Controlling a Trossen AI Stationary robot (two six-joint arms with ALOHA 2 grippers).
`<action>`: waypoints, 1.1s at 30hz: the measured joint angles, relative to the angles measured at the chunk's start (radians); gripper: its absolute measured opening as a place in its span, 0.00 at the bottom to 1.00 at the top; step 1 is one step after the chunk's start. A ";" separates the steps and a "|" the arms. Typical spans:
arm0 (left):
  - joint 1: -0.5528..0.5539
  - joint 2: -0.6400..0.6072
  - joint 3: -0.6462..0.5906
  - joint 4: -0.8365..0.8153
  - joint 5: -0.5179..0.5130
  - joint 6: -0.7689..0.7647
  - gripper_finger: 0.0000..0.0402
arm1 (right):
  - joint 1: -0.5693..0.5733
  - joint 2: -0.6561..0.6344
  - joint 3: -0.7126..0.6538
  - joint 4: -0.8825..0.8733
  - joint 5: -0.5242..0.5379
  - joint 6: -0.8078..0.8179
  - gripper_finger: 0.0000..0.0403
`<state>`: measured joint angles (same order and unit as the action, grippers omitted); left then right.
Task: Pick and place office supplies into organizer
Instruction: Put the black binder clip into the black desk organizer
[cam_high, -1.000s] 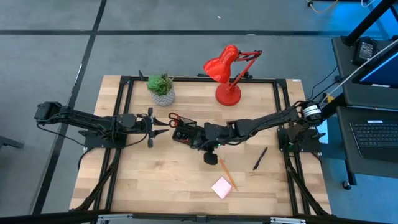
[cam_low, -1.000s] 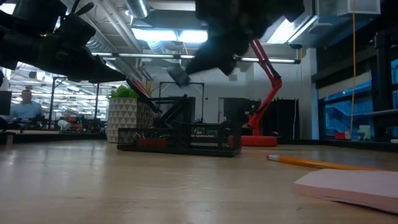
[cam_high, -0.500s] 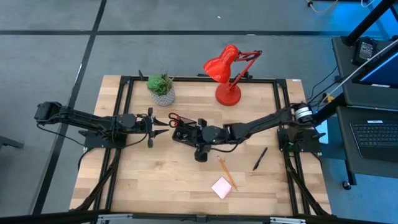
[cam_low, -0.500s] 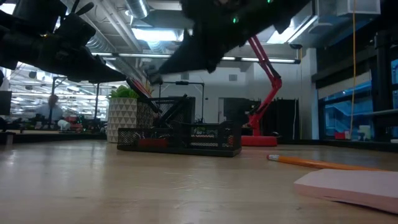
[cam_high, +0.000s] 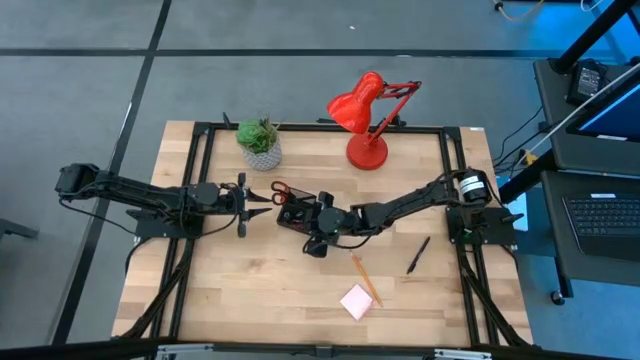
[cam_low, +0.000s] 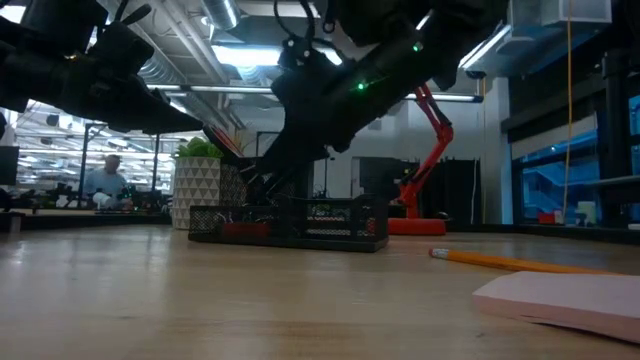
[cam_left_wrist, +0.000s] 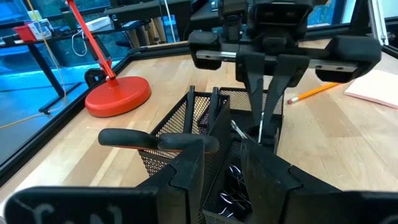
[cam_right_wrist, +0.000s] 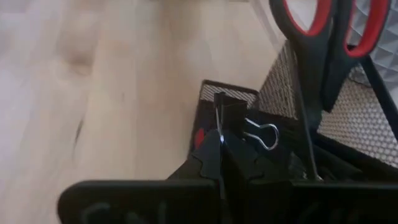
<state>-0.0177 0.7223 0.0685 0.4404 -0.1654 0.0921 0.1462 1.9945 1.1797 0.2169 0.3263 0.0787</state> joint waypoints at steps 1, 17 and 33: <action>0.000 0.000 0.000 0.000 0.000 0.000 0.25 | -0.001 0.005 0.000 0.001 -0.001 0.007 0.01; 0.000 0.000 0.000 -0.003 0.000 0.000 0.25 | -0.011 0.018 0.000 -0.085 -0.007 0.048 0.01; 0.000 0.000 0.000 -0.004 0.000 0.000 0.25 | -0.011 0.019 0.000 -0.083 -0.006 0.047 0.03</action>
<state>-0.0177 0.7223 0.0685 0.4362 -0.1654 0.0921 0.1349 2.0136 1.1801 0.1337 0.3204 0.1261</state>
